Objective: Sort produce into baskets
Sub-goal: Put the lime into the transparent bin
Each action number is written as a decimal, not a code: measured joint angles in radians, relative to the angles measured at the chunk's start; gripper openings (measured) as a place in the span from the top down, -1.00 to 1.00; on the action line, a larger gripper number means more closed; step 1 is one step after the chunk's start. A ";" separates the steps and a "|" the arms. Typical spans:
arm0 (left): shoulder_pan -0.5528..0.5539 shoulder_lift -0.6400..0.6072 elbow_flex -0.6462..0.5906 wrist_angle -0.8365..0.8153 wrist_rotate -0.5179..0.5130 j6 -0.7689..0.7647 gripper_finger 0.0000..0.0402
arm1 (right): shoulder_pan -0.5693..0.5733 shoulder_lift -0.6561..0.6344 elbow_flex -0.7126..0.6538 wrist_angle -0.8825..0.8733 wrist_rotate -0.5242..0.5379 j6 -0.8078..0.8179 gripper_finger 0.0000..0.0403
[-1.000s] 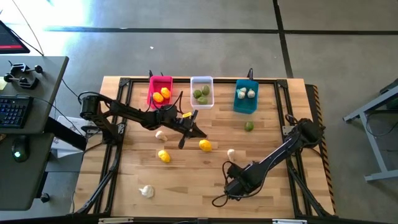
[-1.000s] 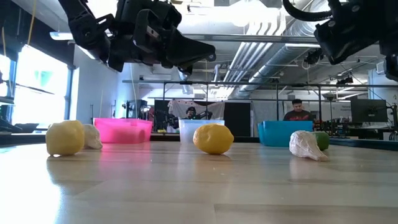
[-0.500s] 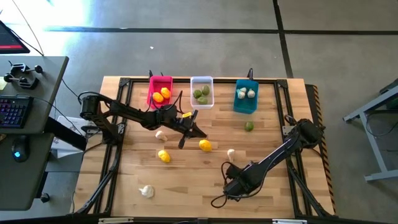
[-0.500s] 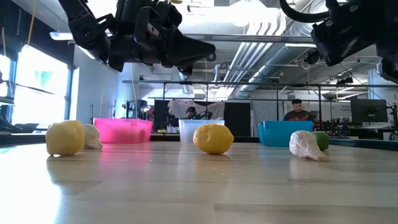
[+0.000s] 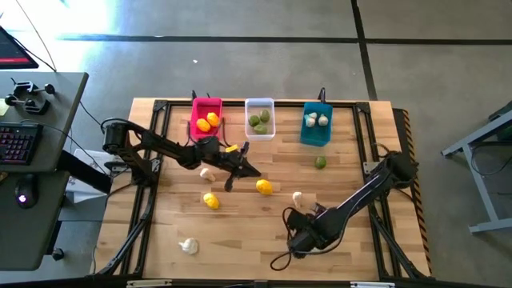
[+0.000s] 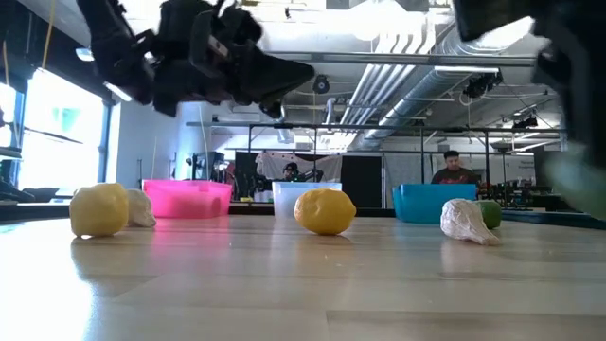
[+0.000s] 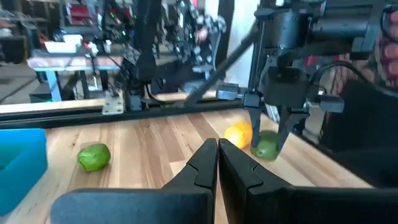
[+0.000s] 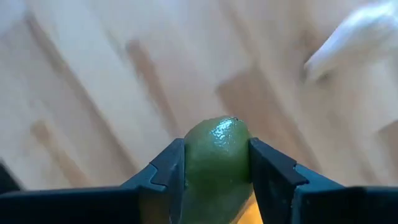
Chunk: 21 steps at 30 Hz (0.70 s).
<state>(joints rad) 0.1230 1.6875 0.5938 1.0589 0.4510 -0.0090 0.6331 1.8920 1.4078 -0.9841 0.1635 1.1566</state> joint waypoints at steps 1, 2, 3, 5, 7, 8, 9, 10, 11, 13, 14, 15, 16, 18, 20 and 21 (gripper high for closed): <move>0.003 0.000 -0.023 0.041 -0.006 -0.019 1.00 | -0.003 -0.007 0.000 -0.001 0.040 -0.010 0.36; 0.003 0.000 -0.051 0.081 -0.011 -0.038 1.00 | -0.010 -0.013 0.000 -0.003 0.072 -0.027 0.36; 0.003 0.000 -0.075 0.117 -0.015 -0.048 1.00 | -0.022 -0.016 0.000 -0.003 0.093 -0.047 0.36; 0.003 0.000 -0.111 0.182 -0.017 -0.060 1.00 | -0.057 -0.017 0.000 -0.002 0.136 -0.110 0.36; 0.002 0.000 -0.137 0.227 -0.017 -0.073 1.00 | -0.104 -0.017 0.000 0.010 0.184 -0.189 0.36; 0.002 0.000 -0.146 0.234 -0.017 -0.078 1.00 | -0.131 -0.017 0.000 0.024 0.209 -0.233 0.36; 0.002 -0.003 -0.154 0.235 -0.020 -0.079 1.00 | -0.159 -0.017 0.000 0.041 0.229 -0.281 0.36; 0.002 -0.007 -0.161 0.235 -0.030 -0.077 1.00 | -0.190 -0.018 0.000 0.059 0.241 -0.335 0.36; 0.002 -0.008 -0.168 0.241 -0.041 -0.072 1.00 | -0.221 -0.019 0.000 0.075 0.247 -0.394 0.36; 0.003 -0.020 -0.192 0.249 -0.065 -0.062 1.00 | -0.289 -0.024 0.000 0.110 0.248 -0.502 0.36; 0.003 -0.023 -0.201 0.254 -0.078 -0.054 1.00 | -0.322 -0.029 0.000 0.120 0.248 -0.552 0.36; 0.003 -0.031 -0.213 0.260 -0.088 -0.044 1.00 | -0.355 -0.032 0.000 0.127 0.248 -0.602 0.36; 0.005 -0.039 -0.228 0.263 -0.094 -0.037 1.00 | -0.389 -0.037 0.000 0.133 0.247 -0.648 0.36; 0.011 -0.053 -0.252 0.280 -0.104 -0.031 1.00 | -0.456 -0.050 0.000 0.144 0.244 -0.730 0.36; 0.022 -0.072 -0.281 0.279 -0.126 -0.024 1.00 | -0.530 -0.067 0.000 0.171 0.231 -0.819 0.36; 0.026 -0.081 -0.295 0.277 -0.140 -0.016 1.00 | -0.567 -0.076 0.001 0.197 0.223 -0.863 0.36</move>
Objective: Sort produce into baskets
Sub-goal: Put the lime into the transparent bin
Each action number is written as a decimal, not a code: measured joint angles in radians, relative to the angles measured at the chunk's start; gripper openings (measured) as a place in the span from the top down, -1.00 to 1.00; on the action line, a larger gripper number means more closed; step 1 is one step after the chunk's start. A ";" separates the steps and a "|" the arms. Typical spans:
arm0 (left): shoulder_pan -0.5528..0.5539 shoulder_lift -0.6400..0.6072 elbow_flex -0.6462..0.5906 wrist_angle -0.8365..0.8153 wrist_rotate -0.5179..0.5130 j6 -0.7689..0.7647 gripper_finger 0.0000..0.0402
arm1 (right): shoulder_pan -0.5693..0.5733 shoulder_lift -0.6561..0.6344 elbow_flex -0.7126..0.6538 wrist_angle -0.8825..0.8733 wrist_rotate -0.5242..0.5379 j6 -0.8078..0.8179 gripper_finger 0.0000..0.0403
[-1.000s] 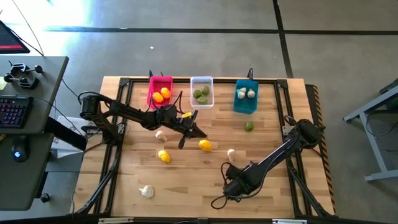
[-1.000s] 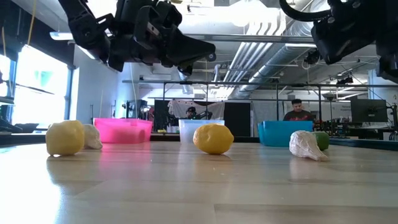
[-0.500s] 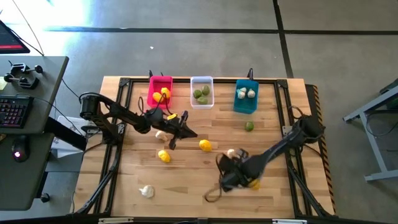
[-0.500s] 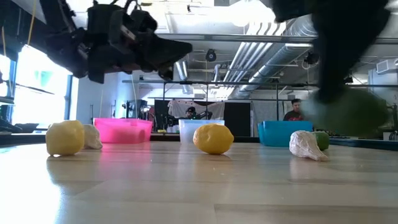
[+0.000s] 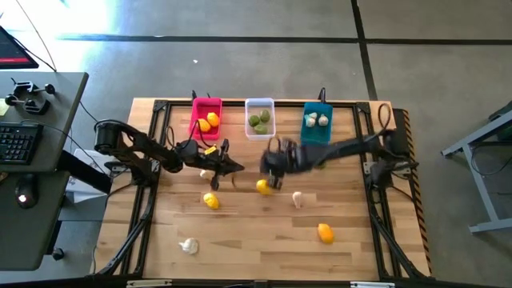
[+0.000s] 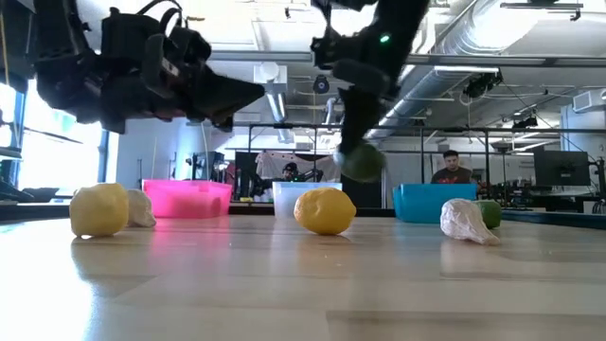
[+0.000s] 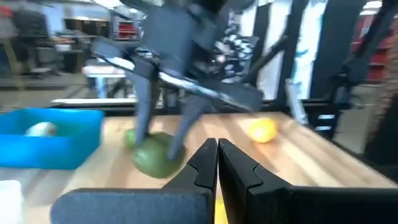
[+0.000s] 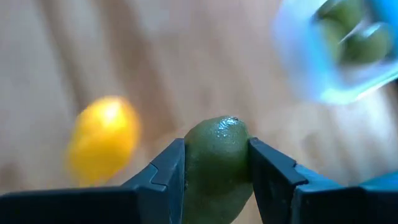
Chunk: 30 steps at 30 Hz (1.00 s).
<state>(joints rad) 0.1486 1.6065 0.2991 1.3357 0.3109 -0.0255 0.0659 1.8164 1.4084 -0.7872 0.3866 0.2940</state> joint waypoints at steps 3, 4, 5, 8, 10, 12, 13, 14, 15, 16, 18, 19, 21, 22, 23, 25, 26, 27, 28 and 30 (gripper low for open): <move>0.013 -0.020 -0.024 0.004 -0.019 0.018 1.00 | -0.120 -0.022 0.000 0.091 -0.049 -0.121 0.36; 0.017 -0.021 -0.026 0.002 -0.020 0.019 1.00 | -0.161 -0.025 0.001 0.118 -0.071 -0.153 0.36; 0.019 -0.021 -0.027 0.002 -0.021 0.020 1.00 | -0.200 -0.025 0.001 0.142 -0.090 -0.179 0.36; 0.023 -0.021 -0.028 0.002 -0.021 0.028 1.00 | -0.307 -0.025 0.001 0.200 -0.130 -0.234 0.36; 0.023 -0.020 -0.028 0.002 -0.021 0.040 1.00 | -0.363 -0.025 0.001 0.237 -0.131 -0.271 0.36; 0.022 -0.020 -0.027 0.002 -0.026 0.053 1.00 | -0.406 -0.025 0.001 0.274 -0.135 -0.297 0.36; 0.022 -0.020 -0.027 0.002 -0.036 0.055 1.00 | -0.426 -0.025 0.001 0.288 -0.139 -0.312 0.36; 0.022 -0.020 -0.027 0.002 -0.047 0.055 1.00 | -0.443 -0.025 0.001 0.306 -0.155 -0.321 0.36; 0.022 -0.020 -0.027 0.002 -0.056 0.056 1.00 | -0.458 -0.023 0.001 0.328 -0.171 -0.329 0.36; 0.023 -0.020 -0.027 0.002 -0.060 0.056 1.00 | -0.470 -0.020 0.001 0.354 -0.187 -0.339 0.36; 0.022 -0.020 -0.027 0.002 -0.075 0.056 1.00 | -0.489 -0.015 0.001 0.385 -0.207 -0.356 0.36; 0.022 -0.020 -0.027 0.001 -0.087 0.056 1.00 | -0.495 -0.008 0.001 0.402 -0.215 -0.362 0.36; 0.022 -0.020 -0.027 0.001 -0.112 0.056 1.00 | -0.509 0.005 0.001 0.428 -0.255 -0.371 0.36; 0.022 -0.020 -0.027 0.000 -0.115 0.055 1.00 | -0.517 0.016 0.001 0.431 -0.284 -0.373 0.36; 0.022 -0.020 -0.027 -0.003 -0.118 0.055 1.00 | -0.525 0.027 0.001 0.444 -0.318 -0.370 0.36; 0.022 -0.020 -0.026 -0.006 -0.118 0.053 1.00 | -0.539 0.052 0.001 0.474 -0.367 -0.365 0.36; 0.022 -0.020 -0.026 -0.006 -0.118 0.053 1.00 | -0.545 0.061 0.001 0.483 -0.379 -0.364 0.36; 0.022 -0.020 -0.026 -0.006 -0.118 0.053 1.00 | -0.547 0.071 0.001 0.493 -0.380 -0.364 0.36; 0.022 -0.020 -0.026 -0.007 -0.118 0.053 1.00 | -0.552 0.078 0.001 0.498 -0.380 -0.363 0.36; 0.022 -0.020 -0.026 -0.013 -0.118 0.053 1.00 | -0.560 0.100 0.001 0.494 -0.380 -0.363 0.36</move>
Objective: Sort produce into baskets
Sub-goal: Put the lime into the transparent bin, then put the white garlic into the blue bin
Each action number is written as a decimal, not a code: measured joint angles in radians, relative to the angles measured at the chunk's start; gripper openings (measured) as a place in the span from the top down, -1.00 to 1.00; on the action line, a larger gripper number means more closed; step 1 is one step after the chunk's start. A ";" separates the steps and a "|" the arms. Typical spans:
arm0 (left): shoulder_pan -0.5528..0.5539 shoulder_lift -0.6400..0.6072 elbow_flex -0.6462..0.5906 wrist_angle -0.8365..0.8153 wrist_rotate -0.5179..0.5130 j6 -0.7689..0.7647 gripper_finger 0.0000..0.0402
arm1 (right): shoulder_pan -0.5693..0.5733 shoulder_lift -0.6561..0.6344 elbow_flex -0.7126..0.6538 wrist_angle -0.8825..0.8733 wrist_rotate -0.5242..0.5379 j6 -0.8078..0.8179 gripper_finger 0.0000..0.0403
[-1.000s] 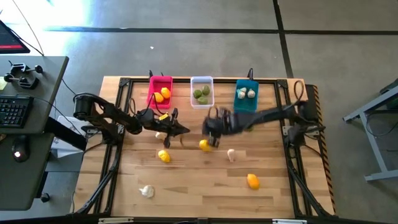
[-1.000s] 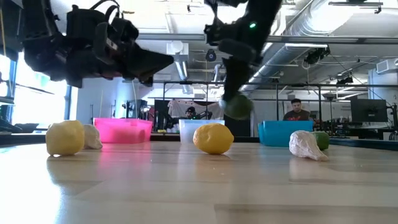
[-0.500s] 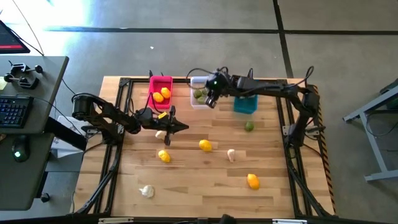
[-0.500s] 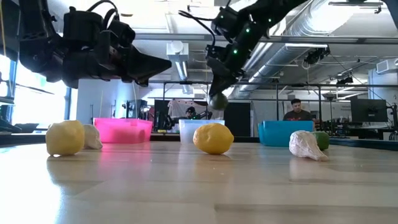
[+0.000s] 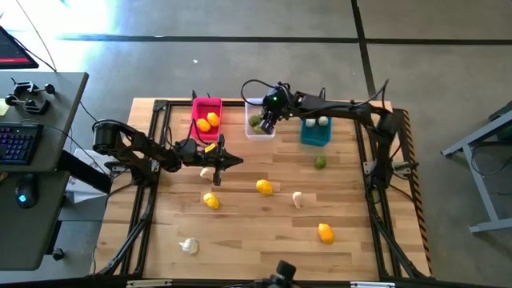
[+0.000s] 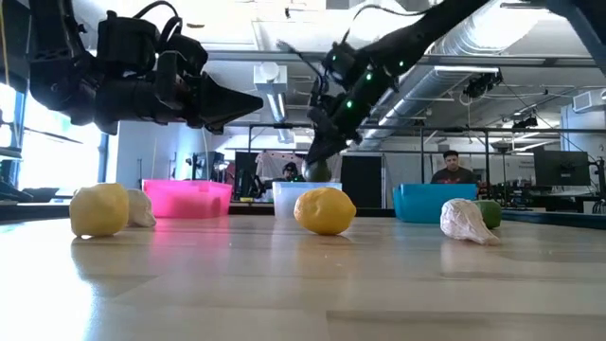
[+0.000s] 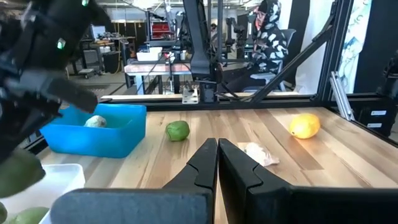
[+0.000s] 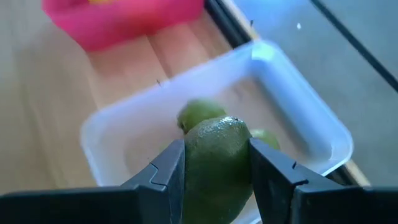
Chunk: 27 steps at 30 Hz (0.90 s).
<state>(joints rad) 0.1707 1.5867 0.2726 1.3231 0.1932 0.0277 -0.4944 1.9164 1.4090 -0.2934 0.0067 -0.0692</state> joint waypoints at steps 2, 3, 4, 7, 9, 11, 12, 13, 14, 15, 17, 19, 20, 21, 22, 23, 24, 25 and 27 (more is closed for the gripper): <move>0.000 0.000 0.000 -0.008 0.000 0.000 1.00 | -0.007 0.022 0.000 -0.003 0.000 0.000 0.36; 0.000 0.000 0.000 -0.010 0.000 0.000 1.00 | -0.010 0.030 0.000 -0.004 0.000 0.001 0.36; 0.000 0.000 0.000 -0.015 0.000 0.000 1.00 | -0.013 0.037 0.000 -0.006 0.000 0.001 0.36; 0.000 0.000 0.000 -0.022 0.000 -0.012 1.00 | -0.018 0.062 0.000 -0.018 0.000 0.001 0.36; 0.000 0.000 0.000 -0.026 0.000 -0.016 1.00 | -0.018 0.074 0.000 -0.028 0.003 0.006 0.34; -0.001 0.001 0.000 -0.030 0.000 -0.016 1.00 | -0.017 0.078 0.000 -0.024 0.019 0.008 0.29; -0.001 0.001 0.000 -0.032 0.000 -0.015 1.00 | -0.016 0.078 0.000 -0.023 0.025 0.003 0.26; -0.001 0.001 0.000 -0.035 0.001 -0.009 1.00 | -0.016 0.078 0.000 -0.023 0.038 -0.001 0.22; -0.001 0.001 0.000 -0.041 0.001 -0.002 1.00 | -0.016 0.078 0.000 -0.023 0.052 -0.005 0.17; 0.000 0.001 0.000 -0.046 0.001 0.004 1.00 | -0.016 0.078 0.000 -0.024 0.064 -0.009 0.11; 0.001 0.001 0.000 -0.045 0.002 0.009 1.00 | -0.016 0.078 0.000 -0.021 0.076 -0.016 -0.01; 0.005 0.001 0.000 -0.047 0.003 0.010 1.00 | -0.016 0.078 0.000 -0.016 0.080 -0.026 -0.12; 0.006 0.001 0.000 -0.047 0.003 0.010 1.00 | -0.016 0.078 0.000 -0.015 0.079 -0.026 -0.17; 0.007 0.001 0.000 -0.047 0.003 0.010 1.00 | -0.016 0.078 0.000 -0.015 0.080 -0.027 -0.21; 0.008 0.001 0.000 -0.048 0.003 0.010 1.00 | -0.016 0.078 0.000 -0.013 0.080 -0.029 -0.25; 0.009 0.001 0.000 -0.049 0.003 0.010 1.00 | -0.016 0.077 0.000 -0.012 0.080 -0.038 -0.27; 0.011 0.001 0.000 -0.051 0.003 0.010 1.00 | -0.016 0.074 0.000 -0.013 0.081 -0.042 -0.29; 0.013 0.001 0.000 -0.051 0.003 0.010 1.00 | -0.016 0.072 0.000 -0.010 0.085 -0.043 -0.30; 0.013 0.001 0.000 -0.053 0.003 0.010 1.00 | -0.014 0.058 0.000 -0.007 0.090 -0.044 -0.30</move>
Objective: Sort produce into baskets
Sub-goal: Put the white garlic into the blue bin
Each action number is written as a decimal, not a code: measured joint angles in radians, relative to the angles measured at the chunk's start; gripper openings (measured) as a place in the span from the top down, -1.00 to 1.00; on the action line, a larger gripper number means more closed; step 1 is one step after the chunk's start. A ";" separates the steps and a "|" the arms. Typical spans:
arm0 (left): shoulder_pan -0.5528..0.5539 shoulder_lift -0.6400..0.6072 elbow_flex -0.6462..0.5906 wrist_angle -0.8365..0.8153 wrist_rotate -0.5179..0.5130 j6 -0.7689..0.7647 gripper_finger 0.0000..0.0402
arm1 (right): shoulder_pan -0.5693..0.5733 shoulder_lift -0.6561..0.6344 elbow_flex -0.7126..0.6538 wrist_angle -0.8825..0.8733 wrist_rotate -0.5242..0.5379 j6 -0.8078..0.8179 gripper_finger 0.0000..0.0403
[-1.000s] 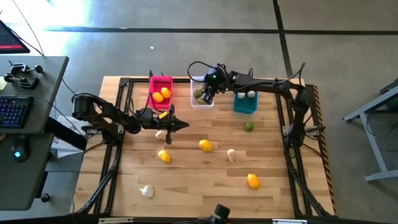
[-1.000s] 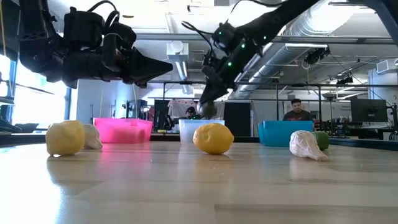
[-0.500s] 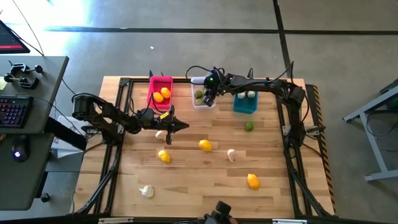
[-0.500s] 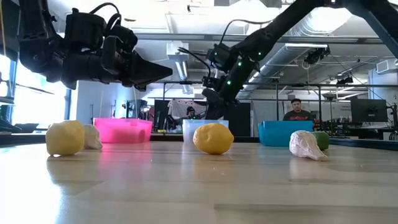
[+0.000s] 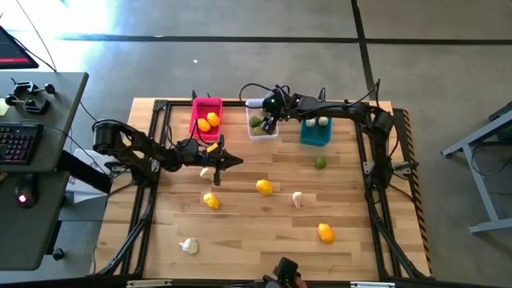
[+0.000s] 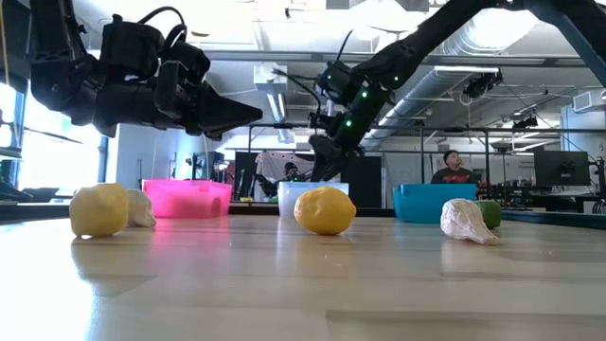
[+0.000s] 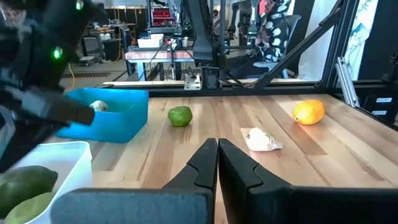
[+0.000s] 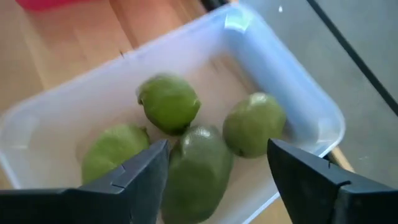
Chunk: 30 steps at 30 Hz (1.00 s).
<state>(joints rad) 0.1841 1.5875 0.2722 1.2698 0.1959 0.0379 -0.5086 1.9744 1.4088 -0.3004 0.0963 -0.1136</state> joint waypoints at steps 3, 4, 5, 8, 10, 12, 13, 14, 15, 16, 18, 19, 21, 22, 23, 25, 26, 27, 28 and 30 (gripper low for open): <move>0.001 0.000 0.000 -0.003 0.000 0.000 1.00 | 0.006 -0.027 0.000 0.008 0.008 -0.006 -0.21; 0.001 0.000 0.000 -0.007 0.000 0.000 1.00 | 0.009 -0.037 0.000 0.009 0.010 -0.012 -0.15; 0.001 0.000 0.000 -0.010 0.000 0.000 1.00 | 0.012 -0.041 0.000 0.014 0.012 -0.019 -0.08; 0.001 0.000 0.000 -0.012 0.000 -0.005 1.00 | 0.020 -0.052 0.000 0.035 0.013 -0.026 0.21; 0.001 0.000 0.000 -0.018 0.000 -0.007 1.00 | 0.025 -0.052 0.000 0.060 0.013 -0.026 0.46; 0.001 0.000 0.000 -0.018 0.000 -0.008 1.00 | 0.030 -0.052 0.000 0.071 0.006 -0.029 0.71; 0.001 0.000 0.000 -0.018 0.000 -0.008 1.00 | 0.032 -0.052 0.000 0.079 -0.002 -0.036 0.84; 0.001 0.000 0.000 -0.019 0.000 -0.008 1.00 | 0.034 -0.052 0.000 0.083 -0.007 -0.041 0.92; 0.001 0.000 0.000 -0.020 0.000 -0.008 1.00 | 0.035 -0.052 0.000 0.084 -0.018 -0.044 0.95; 0.001 0.000 0.000 -0.020 -0.001 -0.008 1.00 | 0.037 -0.052 0.000 0.085 -0.026 -0.039 0.94; 0.001 0.000 0.000 -0.022 -0.001 -0.008 1.00 | 0.039 -0.052 0.000 0.084 -0.043 -0.022 0.91; 0.001 0.000 0.000 -0.023 -0.001 -0.008 1.00 | 0.041 -0.052 0.000 0.085 -0.047 -0.019 0.92; 0.001 0.000 0.000 -0.027 -0.001 -0.008 1.00 | 0.049 -0.052 0.000 0.090 -0.047 -0.020 0.97; 0.001 0.000 0.000 -0.027 -0.001 -0.008 1.00 | 0.055 -0.052 0.000 0.098 -0.046 -0.021 0.98; 0.001 0.000 0.000 -0.027 -0.001 -0.008 1.00 | 0.062 -0.052 0.000 0.115 -0.046 -0.021 0.99; 0.001 0.000 0.000 -0.027 -0.001 -0.008 1.00 | 0.075 -0.052 0.000 0.160 -0.047 -0.019 0.98; 0.001 0.000 0.000 -0.027 -0.001 -0.008 1.00 | 0.082 -0.052 0.000 0.179 -0.047 -0.020 0.99; 0.001 0.000 0.000 -0.027 -0.001 -0.008 1.00 | 0.087 -0.052 0.000 0.194 -0.048 -0.022 1.00; 0.001 0.000 0.000 -0.028 -0.001 -0.008 1.00 | 0.092 -0.052 0.000 0.208 -0.049 -0.022 1.00; 0.001 0.000 0.000 -0.028 -0.001 -0.008 1.00 | 0.100 -0.052 -0.024 0.280 -0.048 -0.022 1.00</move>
<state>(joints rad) 0.1848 1.5875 0.2722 1.2419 0.1951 0.0299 -0.4083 1.9220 1.3846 -0.0206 0.0479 -0.1359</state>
